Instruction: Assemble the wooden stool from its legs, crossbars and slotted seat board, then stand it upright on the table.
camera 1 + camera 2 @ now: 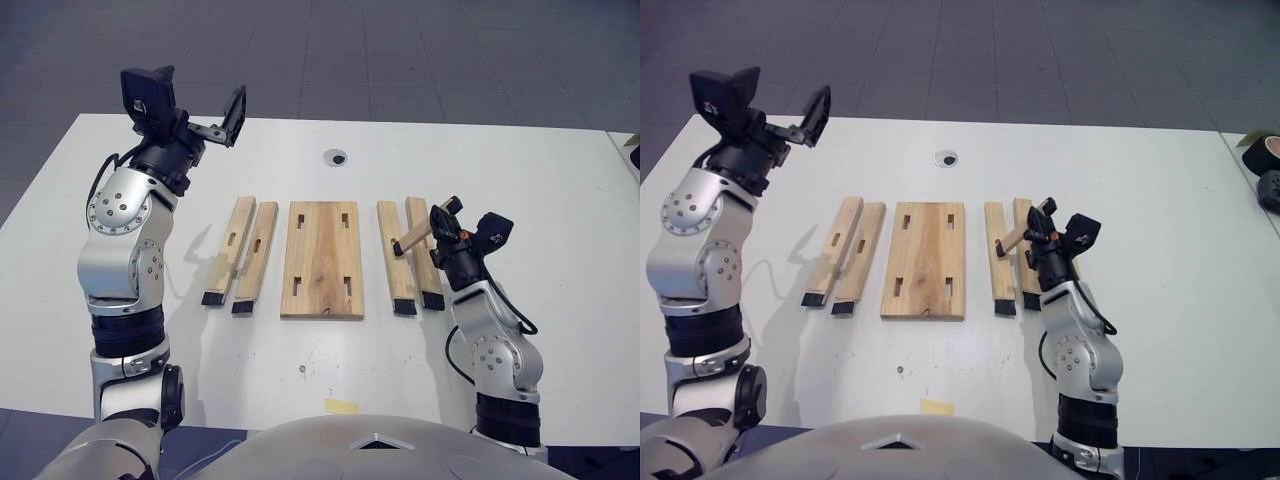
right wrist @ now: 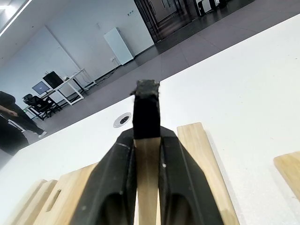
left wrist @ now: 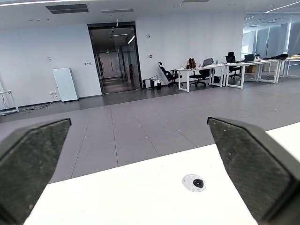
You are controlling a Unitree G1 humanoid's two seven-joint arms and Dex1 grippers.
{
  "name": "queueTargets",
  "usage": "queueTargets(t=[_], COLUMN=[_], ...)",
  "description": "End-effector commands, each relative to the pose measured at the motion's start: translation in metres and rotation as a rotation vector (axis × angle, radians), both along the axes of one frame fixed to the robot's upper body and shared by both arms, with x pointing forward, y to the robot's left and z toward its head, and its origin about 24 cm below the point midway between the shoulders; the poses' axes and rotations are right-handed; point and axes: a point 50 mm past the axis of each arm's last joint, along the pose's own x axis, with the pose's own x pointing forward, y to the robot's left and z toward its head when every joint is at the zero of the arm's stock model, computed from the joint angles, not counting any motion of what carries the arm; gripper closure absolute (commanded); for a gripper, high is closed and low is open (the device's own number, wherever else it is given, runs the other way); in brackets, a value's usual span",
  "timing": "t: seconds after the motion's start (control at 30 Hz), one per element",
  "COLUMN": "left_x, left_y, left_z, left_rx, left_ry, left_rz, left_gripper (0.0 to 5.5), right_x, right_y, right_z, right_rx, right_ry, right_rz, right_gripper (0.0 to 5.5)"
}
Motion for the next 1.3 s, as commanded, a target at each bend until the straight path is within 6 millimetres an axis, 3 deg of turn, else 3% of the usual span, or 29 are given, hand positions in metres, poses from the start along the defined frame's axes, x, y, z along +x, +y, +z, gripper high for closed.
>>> queueTargets(t=[0.03,0.3,0.57,0.73,1.0,1.1,1.3], left_x=[0.001,0.003,0.005,0.005,0.004,0.004,0.004], left_y=[-0.001,-0.003,-0.008,-0.007,-0.011,-0.011,-0.013], left_z=[-0.006,-0.007,-0.007,-0.006,-0.005,-0.005,-0.007], left_rx=[0.016,0.016,0.037,0.045,0.074,0.08,0.09], left_ry=[0.031,0.03,0.028,0.023,0.024,0.021,0.021], left_rz=[0.002,-0.005,-0.03,-0.027,-0.058,-0.062,-0.065], left_gripper=[0.1,0.1,0.1,0.1,0.1,0.1,0.1], right_x=[0.006,0.013,0.012,0.005,-0.01,-0.011,0.002], right_y=[0.003,-0.002,-0.001,-0.003,-0.004,-0.002,0.001], right_z=[0.0,-0.002,-0.019,-0.035,-0.046,-0.043,-0.018], right_rx=[-0.009,-0.049,-0.147,-0.352,-0.402,-0.384,-0.434], right_ry=[-0.018,-0.042,-0.009,0.033,0.055,-0.003,-0.173], right_rz=[-0.004,-0.029,0.002,0.07,0.078,0.055,0.046], right_gripper=[5.09,5.09,5.09,5.09,5.09,5.09,5.09])
